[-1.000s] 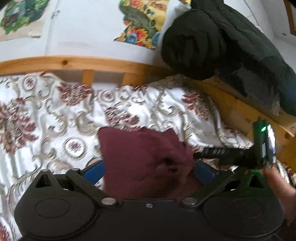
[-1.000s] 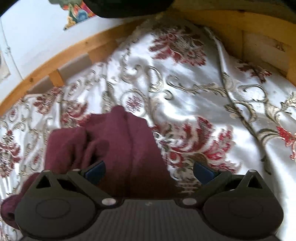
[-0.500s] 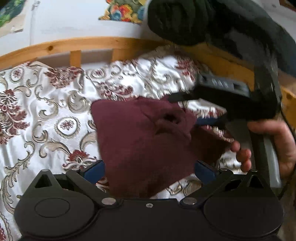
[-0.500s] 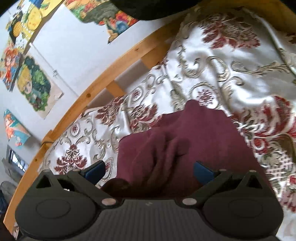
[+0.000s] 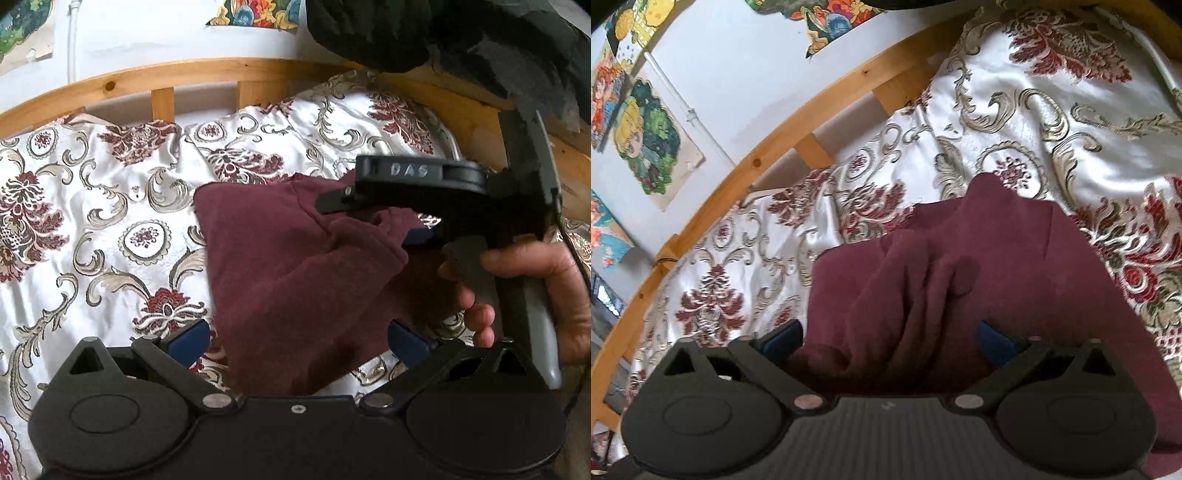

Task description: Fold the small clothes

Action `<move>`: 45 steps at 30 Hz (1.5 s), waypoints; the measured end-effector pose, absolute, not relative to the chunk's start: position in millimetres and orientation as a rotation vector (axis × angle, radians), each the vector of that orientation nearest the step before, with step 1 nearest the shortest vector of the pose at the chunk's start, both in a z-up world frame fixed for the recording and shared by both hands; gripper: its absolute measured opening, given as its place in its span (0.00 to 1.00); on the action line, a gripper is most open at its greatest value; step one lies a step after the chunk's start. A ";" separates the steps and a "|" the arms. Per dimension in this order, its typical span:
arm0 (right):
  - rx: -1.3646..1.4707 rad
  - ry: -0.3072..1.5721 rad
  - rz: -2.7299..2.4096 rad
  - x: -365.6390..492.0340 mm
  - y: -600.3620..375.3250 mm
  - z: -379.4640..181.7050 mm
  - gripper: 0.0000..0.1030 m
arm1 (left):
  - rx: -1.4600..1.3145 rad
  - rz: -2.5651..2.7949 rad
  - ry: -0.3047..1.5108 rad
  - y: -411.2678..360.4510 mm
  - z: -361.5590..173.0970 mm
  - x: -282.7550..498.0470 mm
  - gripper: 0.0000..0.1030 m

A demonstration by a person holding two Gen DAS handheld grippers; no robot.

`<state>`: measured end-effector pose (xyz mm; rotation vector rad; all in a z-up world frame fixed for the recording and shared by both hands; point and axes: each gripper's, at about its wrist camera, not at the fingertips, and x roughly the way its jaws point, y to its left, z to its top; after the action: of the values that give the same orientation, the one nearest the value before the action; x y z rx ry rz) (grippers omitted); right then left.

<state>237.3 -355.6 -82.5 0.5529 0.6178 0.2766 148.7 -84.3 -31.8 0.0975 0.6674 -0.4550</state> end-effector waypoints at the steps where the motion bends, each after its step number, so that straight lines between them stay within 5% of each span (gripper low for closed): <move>1: 0.545 0.610 0.265 237.9 -355.0 -82.9 0.92 | 0.095 -0.456 0.654 -84.4 -31.2 147.8 0.98; 5: 0.555 0.592 0.247 242.2 -357.0 -84.4 0.80 | 0.081 -0.489 0.602 -87.5 -28.0 145.7 0.84; 8: 0.552 0.587 0.235 244.8 -357.6 -85.5 0.56 | 0.078 -0.525 0.577 -91.9 -26.4 144.1 0.65; 10: 0.529 0.575 0.209 244.4 -357.4 -84.3 0.31 | 0.083 -0.534 0.570 -95.9 -26.4 143.2 0.56; 13: 0.526 0.551 0.210 243.0 -359.2 -81.7 0.21 | 0.117 -0.542 0.550 -103.2 -26.1 139.8 0.39; 20: 0.451 0.411 0.242 233.5 -363.9 -50.4 0.17 | 0.174 -0.578 0.501 -128.6 -8.2 131.7 0.26; 26: 0.400 0.324 0.257 225.1 -385.3 -20.6 0.17 | 0.231 -0.636 0.456 -166.4 3.0 126.9 0.25; 36: 0.495 0.449 0.156 236.0 -432.0 -41.4 0.17 | 0.235 -0.681 0.536 -208.4 -15.3 135.0 0.26; 40: 0.548 0.535 0.133 242.5 -441.3 -56.0 0.22 | 0.202 -0.703 0.594 -205.6 -20.3 140.6 0.31; 45: 0.676 0.531 0.085 230.5 -471.8 -59.1 0.33 | 0.044 -0.732 0.633 -187.8 -16.7 141.1 0.54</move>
<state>230.5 -471.8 -59.1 0.6759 0.5314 0.0849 141.1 -187.8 -16.7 0.0443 0.6331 -0.7319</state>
